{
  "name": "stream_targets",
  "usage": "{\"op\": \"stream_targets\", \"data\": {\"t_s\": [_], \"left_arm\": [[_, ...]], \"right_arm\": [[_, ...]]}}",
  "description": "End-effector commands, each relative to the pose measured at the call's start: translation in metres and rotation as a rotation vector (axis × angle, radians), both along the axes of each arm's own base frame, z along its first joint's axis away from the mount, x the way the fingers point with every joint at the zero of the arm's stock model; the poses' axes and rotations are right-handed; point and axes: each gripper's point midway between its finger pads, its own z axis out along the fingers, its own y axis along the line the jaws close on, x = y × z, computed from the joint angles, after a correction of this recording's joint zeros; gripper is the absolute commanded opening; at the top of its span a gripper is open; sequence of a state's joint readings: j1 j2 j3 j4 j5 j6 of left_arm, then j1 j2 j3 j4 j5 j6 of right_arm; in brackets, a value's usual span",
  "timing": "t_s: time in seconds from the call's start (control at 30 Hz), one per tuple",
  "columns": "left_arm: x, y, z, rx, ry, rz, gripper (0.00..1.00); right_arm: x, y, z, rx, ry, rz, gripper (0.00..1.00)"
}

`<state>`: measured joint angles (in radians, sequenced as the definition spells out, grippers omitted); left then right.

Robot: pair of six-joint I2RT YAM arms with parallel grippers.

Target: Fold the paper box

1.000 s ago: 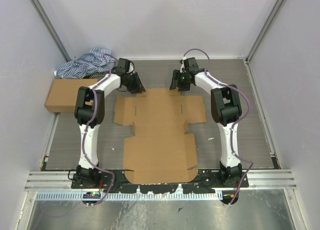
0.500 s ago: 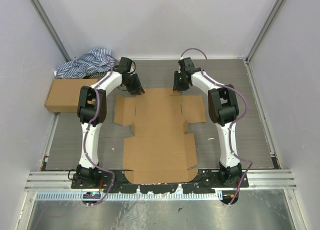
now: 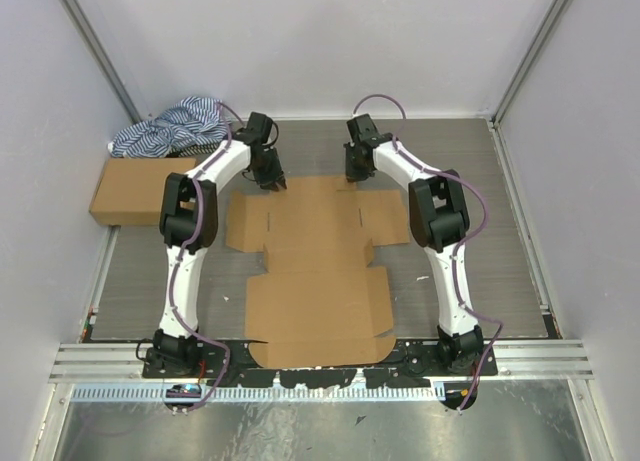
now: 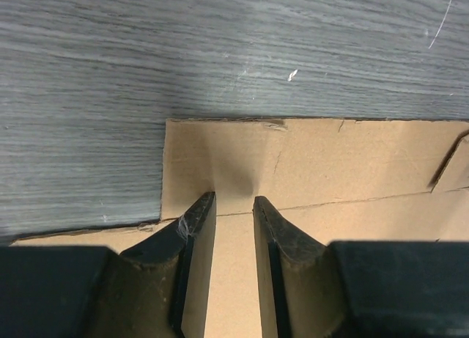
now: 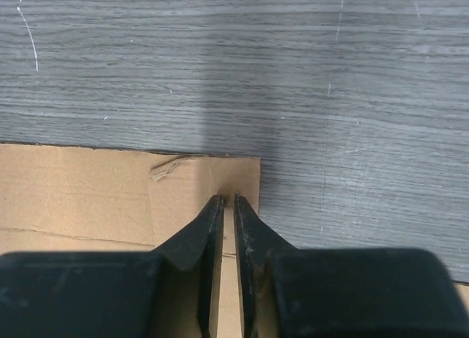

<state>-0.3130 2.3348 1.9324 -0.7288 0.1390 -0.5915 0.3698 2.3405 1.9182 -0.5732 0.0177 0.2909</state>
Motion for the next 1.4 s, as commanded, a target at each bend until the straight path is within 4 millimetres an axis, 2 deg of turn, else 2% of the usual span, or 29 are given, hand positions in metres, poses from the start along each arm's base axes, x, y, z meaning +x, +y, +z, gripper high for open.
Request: {"op": "stream_targets", "data": {"t_s": [0.0,0.27,0.37,0.47,0.63,0.8,1.1,1.37], "left_arm": [[-0.038,0.03,-0.03,0.155,0.148,-0.009,0.37],[-0.025,0.041,0.033,0.186,0.005,0.003,0.43],[-0.025,0.048,0.055,0.198,-0.035,0.014,0.45],[-0.026,0.059,0.076,0.244,-0.089,0.033,0.45],[-0.029,0.073,0.105,0.293,-0.157,0.036,0.47],[-0.035,0.075,0.114,0.297,-0.171,0.024,0.47],[-0.044,0.078,0.118,0.304,-0.175,-0.008,0.47],[-0.046,0.077,0.126,0.299,-0.189,-0.038,0.49]], "right_arm": [[-0.026,-0.016,-0.017,-0.108,0.088,-0.018,0.21],[-0.008,-0.028,0.053,-0.128,-0.072,-0.061,0.36],[-0.007,-0.031,0.075,-0.121,-0.113,-0.069,0.5],[-0.008,-0.035,0.091,-0.119,-0.133,-0.073,0.59],[-0.01,-0.033,0.106,-0.119,-0.131,-0.044,0.6],[-0.003,-0.028,0.107,-0.115,-0.129,-0.015,0.6],[0.016,-0.017,0.088,-0.107,-0.099,0.002,0.56],[0.016,-0.013,0.058,-0.1,-0.034,0.015,0.49]]}}
